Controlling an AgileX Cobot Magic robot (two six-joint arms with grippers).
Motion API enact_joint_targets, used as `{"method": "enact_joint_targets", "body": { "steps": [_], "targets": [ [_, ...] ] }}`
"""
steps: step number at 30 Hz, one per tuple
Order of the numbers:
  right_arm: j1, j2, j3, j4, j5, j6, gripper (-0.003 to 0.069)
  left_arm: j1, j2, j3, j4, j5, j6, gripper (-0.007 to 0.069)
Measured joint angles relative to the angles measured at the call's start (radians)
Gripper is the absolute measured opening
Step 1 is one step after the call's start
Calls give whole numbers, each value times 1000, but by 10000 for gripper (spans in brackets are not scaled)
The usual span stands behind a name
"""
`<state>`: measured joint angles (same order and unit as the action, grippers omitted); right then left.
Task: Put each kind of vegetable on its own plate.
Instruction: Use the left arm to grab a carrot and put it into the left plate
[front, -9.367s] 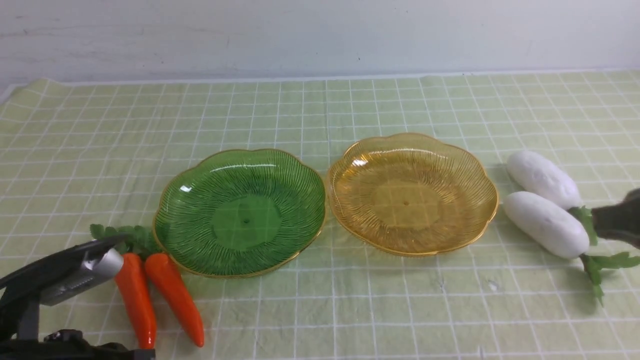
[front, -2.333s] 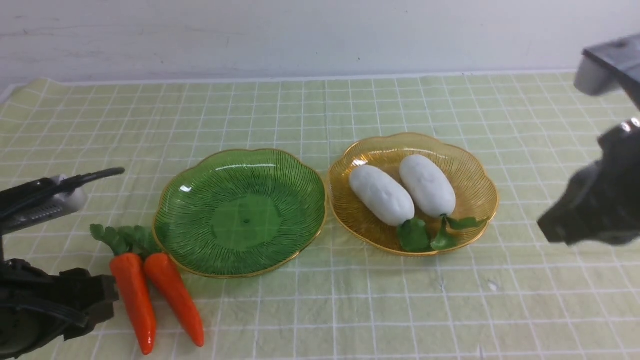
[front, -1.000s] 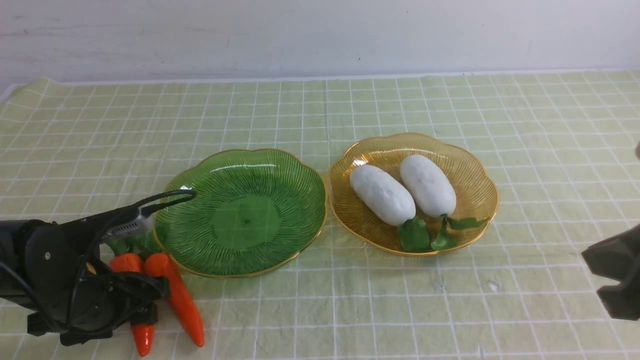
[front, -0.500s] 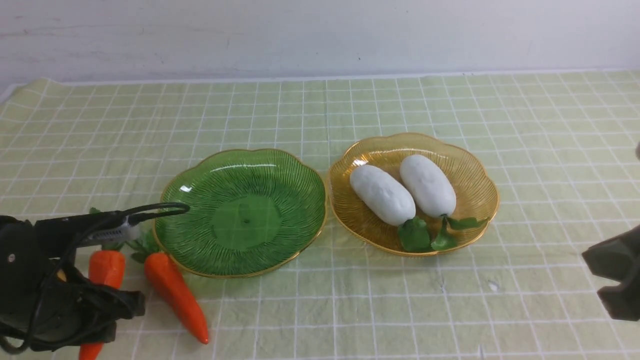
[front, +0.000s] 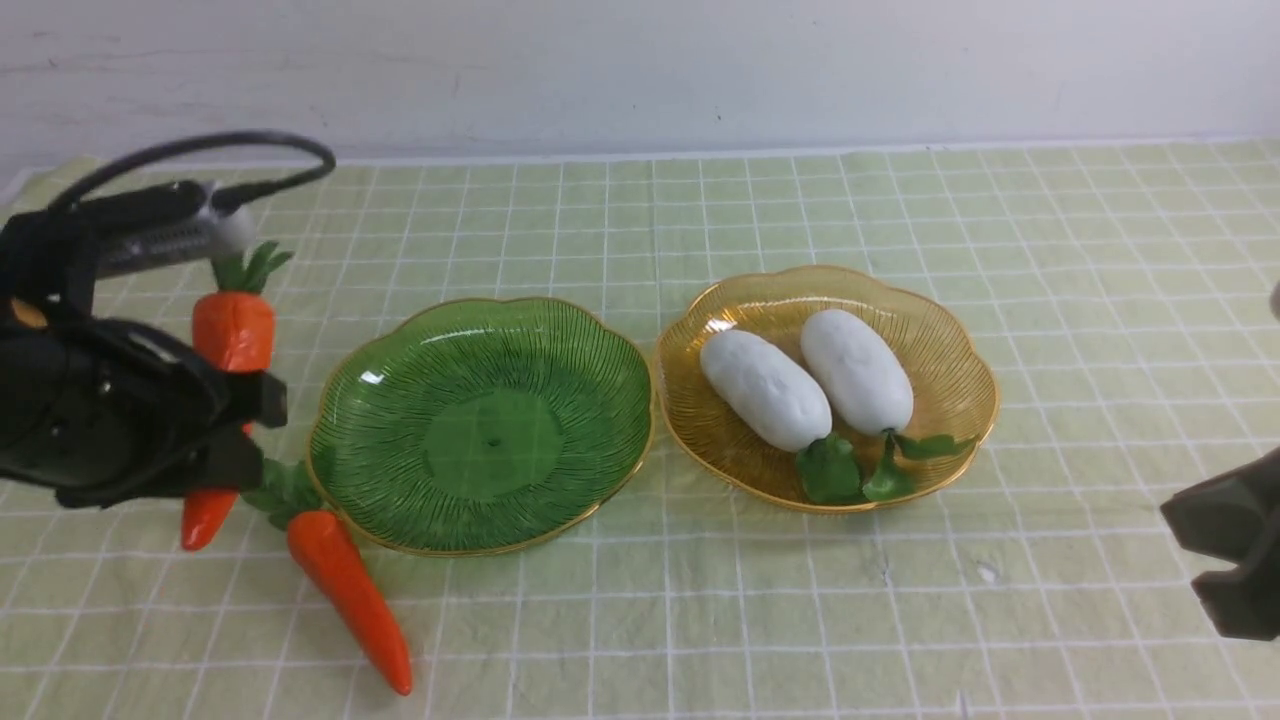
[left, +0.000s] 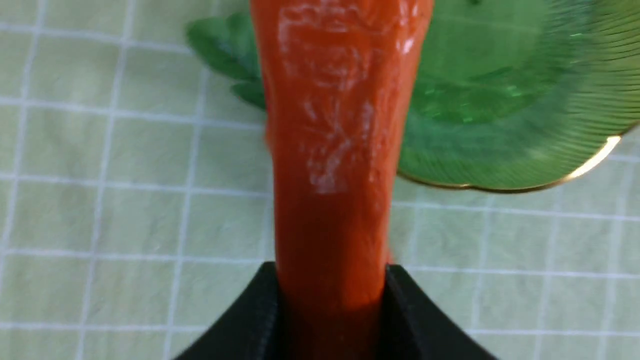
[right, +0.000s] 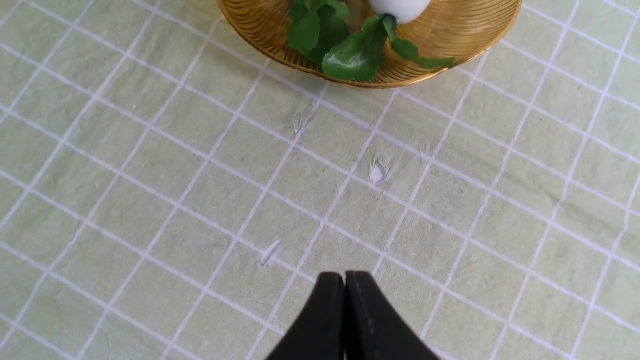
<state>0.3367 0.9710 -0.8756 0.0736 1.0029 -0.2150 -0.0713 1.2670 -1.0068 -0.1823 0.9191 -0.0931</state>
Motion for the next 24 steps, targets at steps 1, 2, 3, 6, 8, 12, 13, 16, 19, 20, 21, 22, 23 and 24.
{"method": "enact_joint_targets", "body": {
  "steps": [1,2,3,6,8,12,13,16,19,20,21,22,23,24],
  "targets": [
    [0,0,0,1,0,0,-14,0,35,-29,-86,1,50,205],
    [0,0,0,1,0,0,-14,0,53,-39,-124,1,76,205],
    [0,0,0,2,0,0,-14,0,79,-49,-169,1,110,205],
    [0,0,0,9,0,0,-14,-7,158,-69,-271,1,191,205],
    [0,0,0,19,0,0,-14,-18,205,-77,-303,-1,222,205],
    [0,0,0,43,-4,0,-14,-89,331,-117,-332,-24,244,206],
    [0,0,0,43,-4,0,-14,-101,349,-130,-334,-38,244,213],
    [0,0,0,47,-4,0,-14,-124,384,-154,-345,-64,244,237],
    [0,0,0,64,-4,0,-14,-157,442,-196,-377,-128,244,349],
    [0,0,0,65,-4,0,-14,-158,444,-197,-380,-131,244,355],
    [0,0,0,66,-4,0,-14,-162,462,-204,-398,-145,246,424],
    [0,0,0,67,-4,-1,-14,-162,468,-205,-406,-147,246,456],
    [0,0,0,68,-4,-1,-14,-162,471,-206,-409,-147,248,479],
    [0,0,0,68,-4,-1,-14,-162,471,-206,-409,-147,249,484]
  ]
}}
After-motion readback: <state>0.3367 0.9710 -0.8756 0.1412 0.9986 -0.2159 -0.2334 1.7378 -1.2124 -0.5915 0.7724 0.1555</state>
